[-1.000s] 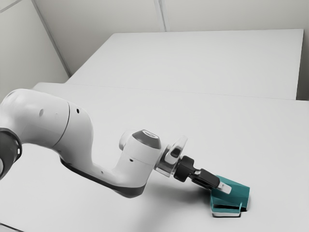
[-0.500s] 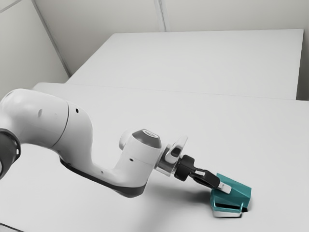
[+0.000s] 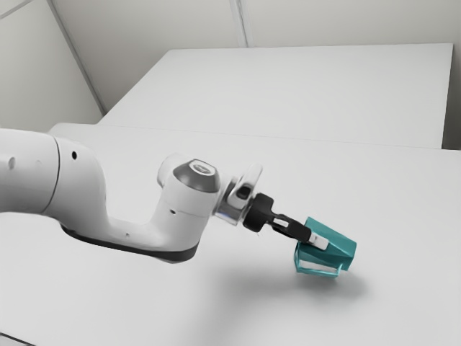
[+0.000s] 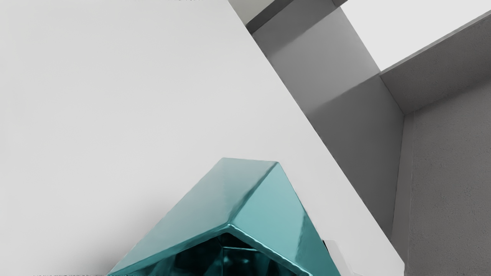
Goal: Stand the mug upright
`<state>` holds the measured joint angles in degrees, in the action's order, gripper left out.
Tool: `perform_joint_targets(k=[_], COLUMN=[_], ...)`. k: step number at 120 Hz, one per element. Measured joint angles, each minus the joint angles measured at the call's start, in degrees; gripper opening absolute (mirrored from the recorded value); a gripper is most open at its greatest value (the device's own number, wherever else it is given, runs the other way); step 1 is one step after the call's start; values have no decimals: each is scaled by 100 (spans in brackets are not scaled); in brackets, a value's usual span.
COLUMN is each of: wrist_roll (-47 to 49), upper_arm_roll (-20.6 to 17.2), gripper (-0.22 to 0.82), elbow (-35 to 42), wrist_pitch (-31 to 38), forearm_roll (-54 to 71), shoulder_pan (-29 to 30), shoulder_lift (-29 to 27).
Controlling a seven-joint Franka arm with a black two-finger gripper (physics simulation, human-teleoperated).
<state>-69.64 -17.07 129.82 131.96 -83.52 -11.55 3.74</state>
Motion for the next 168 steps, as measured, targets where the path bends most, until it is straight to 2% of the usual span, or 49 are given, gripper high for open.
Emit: perform_joint_targets(k=[52, 79, 122, 168], wrist_roll=[1710, 2745, 4118, 5248], upper_arm_roll=[58, 56, 61, 55], gripper=[-15, -15, -16, -15], elbow=[-131, -165, -121, 516], wrist_pitch=[-72, -539, -1064, -1100], forearm_roll=[4274, 6094, 8196, 8904], shoulder_pan=[565, 998, 1272, 1493], shoulder_lift=[-659, -972, -1147, -1659])
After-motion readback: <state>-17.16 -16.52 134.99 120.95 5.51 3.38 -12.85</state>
